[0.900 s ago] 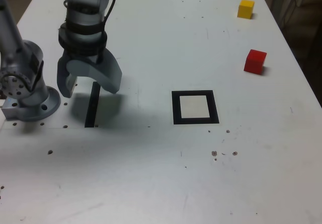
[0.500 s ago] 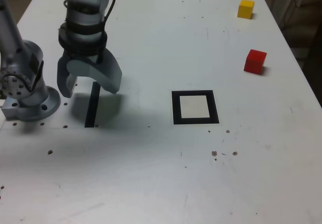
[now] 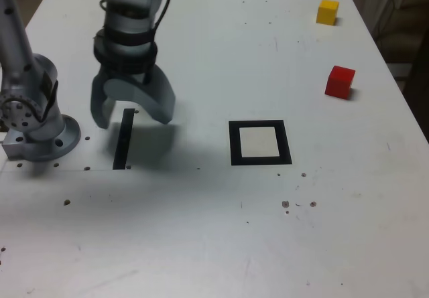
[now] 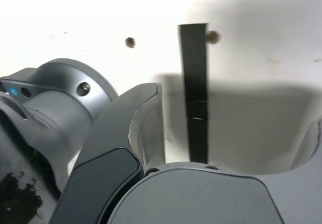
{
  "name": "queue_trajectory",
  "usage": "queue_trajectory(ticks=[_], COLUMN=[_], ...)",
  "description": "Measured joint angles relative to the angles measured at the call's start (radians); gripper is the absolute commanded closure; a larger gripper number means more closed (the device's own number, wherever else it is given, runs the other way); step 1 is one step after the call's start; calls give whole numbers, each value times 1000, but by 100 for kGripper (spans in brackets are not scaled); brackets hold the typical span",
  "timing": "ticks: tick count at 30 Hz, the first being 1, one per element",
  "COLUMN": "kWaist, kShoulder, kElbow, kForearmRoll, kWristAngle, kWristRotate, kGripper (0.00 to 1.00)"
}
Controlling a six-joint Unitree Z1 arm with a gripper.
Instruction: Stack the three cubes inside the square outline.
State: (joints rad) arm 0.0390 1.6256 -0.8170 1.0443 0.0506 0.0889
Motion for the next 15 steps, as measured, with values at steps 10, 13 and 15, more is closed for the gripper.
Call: queue_trajectory(ticks=[10, 13, 15], kWaist=[0, 0, 0], kShoulder=[69, 96, 112], kElbow=[-122, -167, -200], kForearmRoll=[52, 71, 84], kWristAngle=[27, 34, 39], kWristRotate=[19, 27, 34], kGripper=[1, 1, 1])
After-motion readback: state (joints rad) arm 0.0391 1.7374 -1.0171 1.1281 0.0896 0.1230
